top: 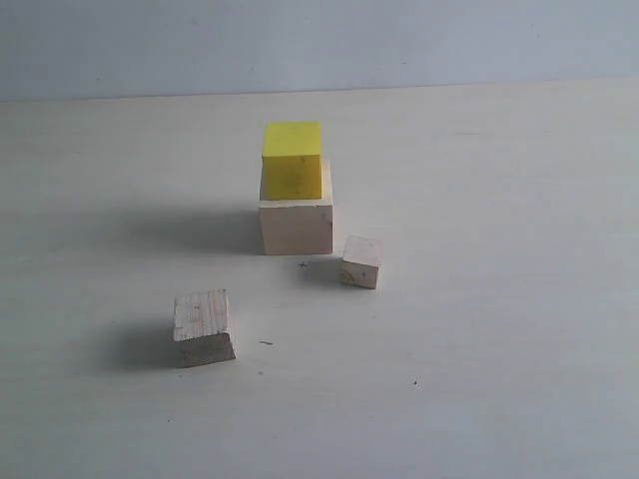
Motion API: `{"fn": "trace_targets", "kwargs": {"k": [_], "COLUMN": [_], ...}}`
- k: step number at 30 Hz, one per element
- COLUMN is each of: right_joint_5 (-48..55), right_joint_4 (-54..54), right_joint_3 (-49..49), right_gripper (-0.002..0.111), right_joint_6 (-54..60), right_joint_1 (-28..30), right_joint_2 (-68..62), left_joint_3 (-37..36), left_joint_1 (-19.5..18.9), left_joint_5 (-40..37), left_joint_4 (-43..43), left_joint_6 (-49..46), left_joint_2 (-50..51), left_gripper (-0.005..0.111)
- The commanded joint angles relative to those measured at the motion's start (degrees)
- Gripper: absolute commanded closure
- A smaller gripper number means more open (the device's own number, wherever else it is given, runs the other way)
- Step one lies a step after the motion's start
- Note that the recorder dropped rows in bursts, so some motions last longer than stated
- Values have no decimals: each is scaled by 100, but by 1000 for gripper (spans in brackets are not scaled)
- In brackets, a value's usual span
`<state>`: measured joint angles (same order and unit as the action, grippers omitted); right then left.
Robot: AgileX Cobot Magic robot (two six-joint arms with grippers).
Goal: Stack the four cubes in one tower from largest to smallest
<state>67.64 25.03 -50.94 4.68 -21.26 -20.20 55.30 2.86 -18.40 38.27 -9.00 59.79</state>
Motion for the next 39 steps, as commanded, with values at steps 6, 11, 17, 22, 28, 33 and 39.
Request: {"fn": "trace_targets", "kwargs": {"k": [6,11,17,22,28,33,39], "right_joint_5": [-12,-115,-401,-463,-552,-552,-528], "right_joint_4": [-12,-42,-42,-21,121,148,145], "right_joint_3": [349,426,426,426,426,426,426], "right_gripper": [108,108,108,108,108,108,108], "right_joint_6": [21,33,90,171,171,171,171], "right_joint_1": [-10,-10,-10,-10,-10,-10,-10], "right_joint_2": [33,33,33,33,33,33,33], "left_joint_3": [2,2,2,2,2,2,2], "left_joint_1": [12,12,12,12,919,2406,3245], "left_joint_5": [558,458,-599,-1617,-2633,-3392,-3207], "left_joint_4": [4857,6003,4939,2790,-262,-3227,-3346], "left_joint_6": [1437,1103,-3678,-4373,-3258,52,1819], "left_joint_2": [-41,-41,-41,-17,649,1685,2368], "left_gripper": [107,107,107,107,107,107,106]}}
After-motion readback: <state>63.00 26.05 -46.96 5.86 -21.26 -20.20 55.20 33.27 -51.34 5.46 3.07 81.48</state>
